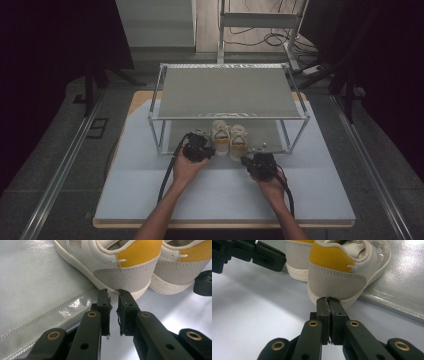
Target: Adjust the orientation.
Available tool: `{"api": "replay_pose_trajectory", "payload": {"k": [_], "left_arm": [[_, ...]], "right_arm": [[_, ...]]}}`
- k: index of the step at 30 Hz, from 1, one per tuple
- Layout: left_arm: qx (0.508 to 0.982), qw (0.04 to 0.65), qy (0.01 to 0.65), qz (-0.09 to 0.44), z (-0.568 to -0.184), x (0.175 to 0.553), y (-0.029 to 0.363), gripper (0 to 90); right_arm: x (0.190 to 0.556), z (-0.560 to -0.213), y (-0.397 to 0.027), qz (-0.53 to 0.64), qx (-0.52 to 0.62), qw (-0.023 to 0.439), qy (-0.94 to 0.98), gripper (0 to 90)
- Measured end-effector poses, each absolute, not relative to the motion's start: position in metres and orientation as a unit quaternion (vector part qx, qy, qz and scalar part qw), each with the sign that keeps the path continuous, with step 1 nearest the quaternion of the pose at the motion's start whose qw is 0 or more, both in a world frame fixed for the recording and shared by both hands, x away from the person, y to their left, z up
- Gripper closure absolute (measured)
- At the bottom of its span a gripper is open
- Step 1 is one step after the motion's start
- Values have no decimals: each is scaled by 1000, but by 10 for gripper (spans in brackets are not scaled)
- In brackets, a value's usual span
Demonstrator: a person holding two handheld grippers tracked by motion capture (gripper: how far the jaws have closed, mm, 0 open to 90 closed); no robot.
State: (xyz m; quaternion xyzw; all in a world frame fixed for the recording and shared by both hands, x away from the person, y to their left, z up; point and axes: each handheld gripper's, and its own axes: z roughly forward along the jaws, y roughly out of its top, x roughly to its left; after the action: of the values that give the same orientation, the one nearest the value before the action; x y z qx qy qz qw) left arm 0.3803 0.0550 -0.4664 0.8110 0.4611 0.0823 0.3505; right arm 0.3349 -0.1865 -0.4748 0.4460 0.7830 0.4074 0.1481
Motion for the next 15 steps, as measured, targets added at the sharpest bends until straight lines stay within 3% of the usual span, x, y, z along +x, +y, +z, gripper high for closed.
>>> {"api": "replay_pose_trajectory", "payload": {"k": [15], "left_arm": [[810,349,463,84,-466,381,53,809]], "right_arm": [[350,-471,-185,404,457,158,776,883]]}}
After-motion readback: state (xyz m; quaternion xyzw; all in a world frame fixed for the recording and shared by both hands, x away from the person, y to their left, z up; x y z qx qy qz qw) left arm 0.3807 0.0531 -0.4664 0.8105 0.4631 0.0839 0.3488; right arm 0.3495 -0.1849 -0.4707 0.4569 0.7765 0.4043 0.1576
